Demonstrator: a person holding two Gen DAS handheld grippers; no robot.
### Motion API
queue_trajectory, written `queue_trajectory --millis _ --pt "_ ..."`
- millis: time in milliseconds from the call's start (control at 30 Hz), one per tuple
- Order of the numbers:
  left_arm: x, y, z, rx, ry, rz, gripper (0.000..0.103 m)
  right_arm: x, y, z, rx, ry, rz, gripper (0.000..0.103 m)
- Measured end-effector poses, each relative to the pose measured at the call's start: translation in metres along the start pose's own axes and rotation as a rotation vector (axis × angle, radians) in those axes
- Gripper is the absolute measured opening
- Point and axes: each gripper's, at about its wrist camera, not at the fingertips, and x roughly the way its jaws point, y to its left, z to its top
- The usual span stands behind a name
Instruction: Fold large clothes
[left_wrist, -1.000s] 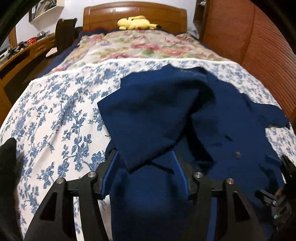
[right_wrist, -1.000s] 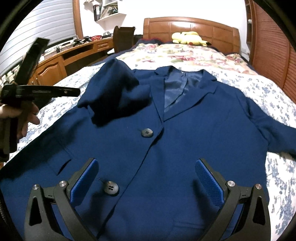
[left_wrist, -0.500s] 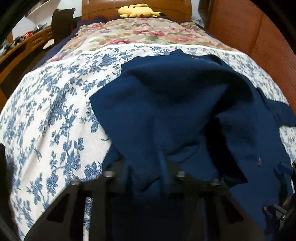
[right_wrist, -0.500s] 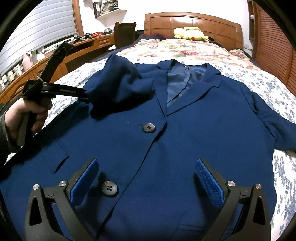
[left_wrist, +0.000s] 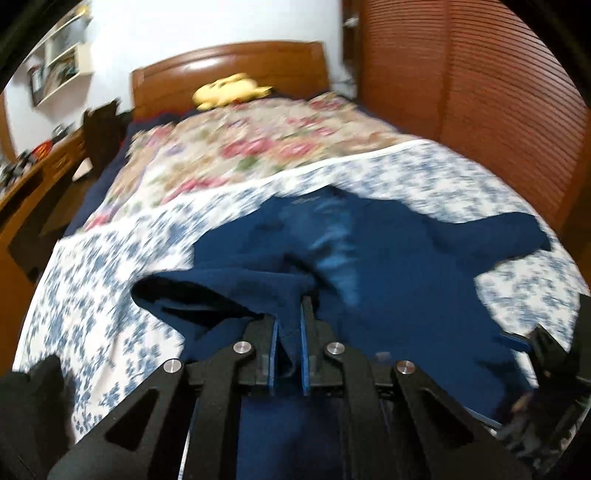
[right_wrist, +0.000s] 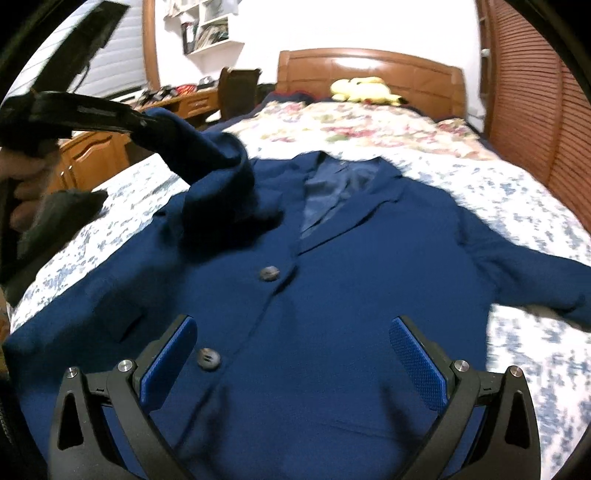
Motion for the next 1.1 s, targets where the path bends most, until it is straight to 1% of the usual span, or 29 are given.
queue_trajectory --millis 67,133,167,233,300,333,400,467,500,567,633,833,967,1000,1033,1067,1100 --pt "-0.016 -0.028 0.004 0.038 -0.034 -0.04 0.01 -0.017 -0.01 -0.001 0.015 -0.012 -0.03 0.103" --pt "-0.025 -0.042 0.004 0.052 -0.051 -0.069 0.01 -0.036 -0.02 -0.003 0.038 -0.031 -0.061 0.103" --pt "-0.03 -0.054 0.001 0.063 -0.059 -0.084 0.01 -0.045 -0.024 -0.005 0.048 -0.035 -0.076 0.103" --pt "-0.035 -0.062 -0.002 0.078 -0.066 -0.108 0.01 -0.06 -0.03 -0.008 0.067 -0.045 -0.097 0.103" --pt "-0.042 -0.077 -0.012 0.094 -0.069 -0.136 0.013 -0.073 -0.032 -0.011 0.085 -0.054 -0.112 0.103" --pt "-0.043 -0.077 -0.013 0.097 -0.068 -0.142 0.015 -0.079 -0.033 -0.011 0.09 -0.057 -0.122 0.103" --pt "-0.051 -0.085 -0.026 0.113 -0.075 -0.165 0.019 -0.087 -0.033 -0.013 0.099 -0.063 -0.138 0.103" --pt "-0.056 -0.089 -0.031 0.129 -0.091 -0.167 0.026 -0.094 -0.031 -0.014 0.107 -0.066 -0.144 0.103" --pt "-0.058 -0.092 -0.034 0.138 -0.099 -0.162 0.027 -0.096 -0.029 -0.014 0.108 -0.067 -0.147 0.103" --pt "-0.066 -0.092 -0.044 0.135 -0.114 -0.164 0.033 -0.099 -0.024 -0.015 0.106 -0.069 -0.148 0.103" --pt "-0.072 -0.085 -0.056 0.108 -0.126 -0.171 0.035 -0.098 -0.02 -0.014 0.103 -0.069 -0.144 0.103" --pt "-0.079 -0.058 -0.091 0.06 -0.137 -0.134 0.036 -0.085 -0.024 -0.011 0.086 -0.06 -0.107 0.103" --pt "-0.08 -0.038 -0.109 0.023 -0.14 -0.109 0.037 -0.071 -0.017 -0.009 0.072 -0.048 -0.07 0.103" --pt "-0.081 -0.033 -0.112 0.01 -0.143 -0.099 0.04 -0.067 -0.013 -0.008 0.066 -0.048 -0.059 0.103" --pt "-0.082 -0.028 -0.116 -0.003 -0.149 -0.081 0.05 -0.063 -0.012 -0.006 0.061 -0.045 -0.048 0.103" --pt "-0.084 -0.022 -0.12 -0.013 -0.159 -0.067 0.056 -0.058 -0.007 -0.005 0.053 -0.04 -0.032 0.103" --pt "-0.085 -0.02 -0.123 -0.019 -0.163 -0.063 0.058 -0.053 -0.004 -0.004 0.045 -0.031 -0.021 0.103"
